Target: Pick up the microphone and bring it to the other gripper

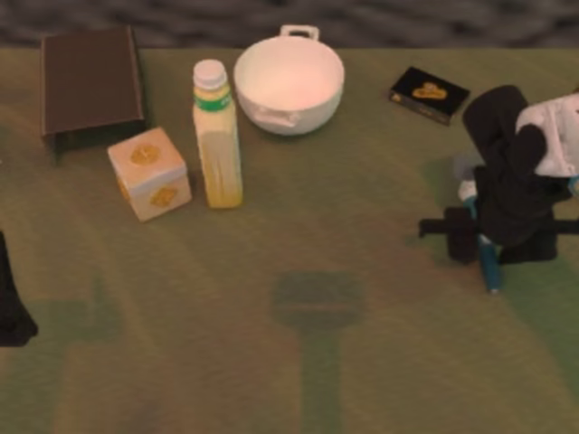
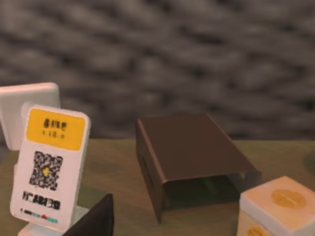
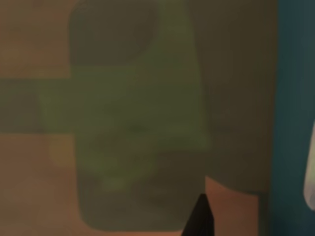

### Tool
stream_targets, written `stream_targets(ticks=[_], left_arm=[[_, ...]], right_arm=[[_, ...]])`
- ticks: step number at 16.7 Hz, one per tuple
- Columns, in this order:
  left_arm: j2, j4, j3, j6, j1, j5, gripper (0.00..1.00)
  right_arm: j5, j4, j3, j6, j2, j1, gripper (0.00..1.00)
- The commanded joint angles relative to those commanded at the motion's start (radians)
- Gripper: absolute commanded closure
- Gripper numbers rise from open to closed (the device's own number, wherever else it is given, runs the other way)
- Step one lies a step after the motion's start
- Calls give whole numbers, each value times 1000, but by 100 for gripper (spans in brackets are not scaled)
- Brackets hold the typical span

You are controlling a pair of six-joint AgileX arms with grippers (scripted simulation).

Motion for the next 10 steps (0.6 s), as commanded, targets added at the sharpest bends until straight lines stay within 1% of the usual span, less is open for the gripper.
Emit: stream_targets(ticks=[4,5,6,8,10], left_arm=[[0,0,0,0,0,0,0],[0,0,0,0,0,0,0],[0,0,0,0,0,0,0],[0,0,0,0,0,0,0],[0,0,0,0,0,0,0]], right_arm=[[0,0,0,0,0,0,100],[17,-27,24,-10,-61,2,100],[16,-26,24,-10,-61,2,100],[3,4,19,-18,-64,3,100],[-27,72,6,-34,-73,5,100]])
